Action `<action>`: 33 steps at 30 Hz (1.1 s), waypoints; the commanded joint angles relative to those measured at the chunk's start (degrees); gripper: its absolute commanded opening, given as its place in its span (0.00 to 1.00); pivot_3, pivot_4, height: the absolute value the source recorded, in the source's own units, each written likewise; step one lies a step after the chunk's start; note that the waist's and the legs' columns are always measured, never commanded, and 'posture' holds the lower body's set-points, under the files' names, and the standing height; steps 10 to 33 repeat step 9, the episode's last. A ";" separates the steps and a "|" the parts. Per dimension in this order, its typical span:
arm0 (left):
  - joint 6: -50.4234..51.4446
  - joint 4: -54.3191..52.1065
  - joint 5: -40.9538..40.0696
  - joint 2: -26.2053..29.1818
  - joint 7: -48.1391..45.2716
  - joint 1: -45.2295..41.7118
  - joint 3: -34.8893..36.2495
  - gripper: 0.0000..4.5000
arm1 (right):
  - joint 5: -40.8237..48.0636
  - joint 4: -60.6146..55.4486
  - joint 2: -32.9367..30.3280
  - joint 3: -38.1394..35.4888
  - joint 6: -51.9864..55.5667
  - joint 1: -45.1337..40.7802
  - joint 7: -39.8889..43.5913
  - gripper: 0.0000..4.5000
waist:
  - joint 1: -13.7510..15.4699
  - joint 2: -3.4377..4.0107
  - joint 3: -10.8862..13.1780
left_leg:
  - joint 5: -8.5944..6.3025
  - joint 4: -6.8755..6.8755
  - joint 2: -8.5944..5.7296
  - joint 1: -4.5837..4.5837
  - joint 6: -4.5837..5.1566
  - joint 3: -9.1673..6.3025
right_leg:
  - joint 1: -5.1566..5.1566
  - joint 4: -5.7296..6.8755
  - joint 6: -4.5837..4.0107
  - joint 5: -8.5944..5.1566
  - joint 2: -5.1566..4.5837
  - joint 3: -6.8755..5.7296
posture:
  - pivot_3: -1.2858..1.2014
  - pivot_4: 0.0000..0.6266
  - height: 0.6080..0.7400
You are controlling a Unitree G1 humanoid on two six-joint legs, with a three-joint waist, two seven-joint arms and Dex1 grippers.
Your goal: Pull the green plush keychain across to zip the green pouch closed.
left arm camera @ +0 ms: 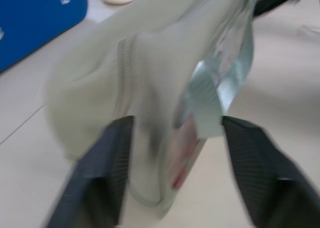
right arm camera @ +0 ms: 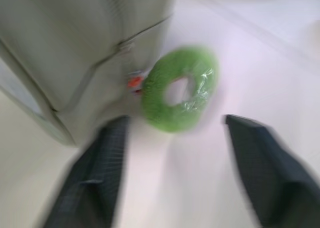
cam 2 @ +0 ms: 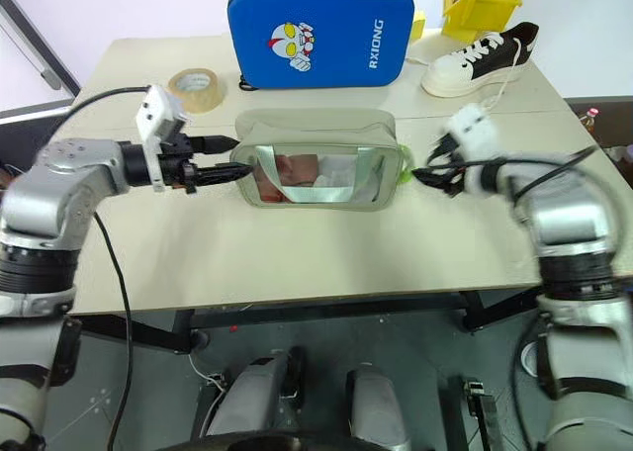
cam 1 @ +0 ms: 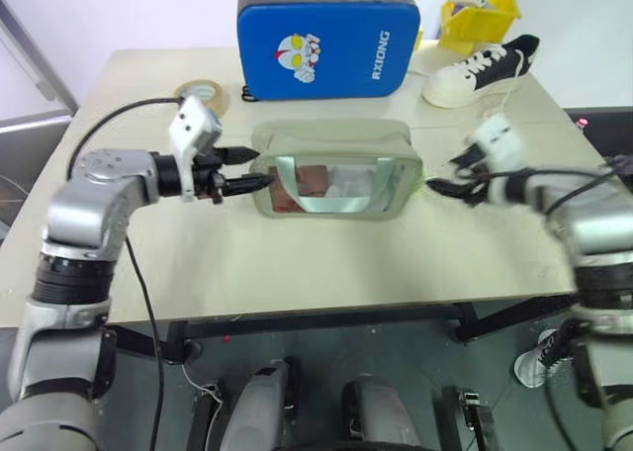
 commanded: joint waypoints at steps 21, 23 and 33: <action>-0.73 8.42 -1.92 9.22 -9.62 -5.40 4.33 0.98 | 19.29 -13.20 -5.23 -7.04 11.03 -1.66 11.43 1.00 | -0.23 0.00 -0.01 | -0.03 -0.22 0.02 0.02 0.06 0.00 | 0.11 -0.41 -0.02 -0.01 -0.03 -0.01 | 0.52 0.24 1.00; -0.73 8.42 -1.92 9.22 -9.62 -5.40 4.33 0.98 | 19.29 -13.20 -5.23 -7.04 11.03 -1.66 11.43 1.00 | -0.23 0.00 -0.01 | -0.03 -0.22 0.02 0.02 0.06 0.00 | 0.11 -0.41 -0.02 -0.01 -0.03 -0.01 | 0.52 0.24 1.00; -0.73 8.42 -1.92 9.22 -9.62 -5.40 4.33 0.98 | 19.29 -13.20 -5.23 -7.04 11.03 -1.66 11.43 1.00 | -0.23 0.00 -0.01 | -0.03 -0.22 0.02 0.02 0.06 0.00 | 0.11 -0.41 -0.02 -0.01 -0.03 -0.01 | 0.52 0.24 1.00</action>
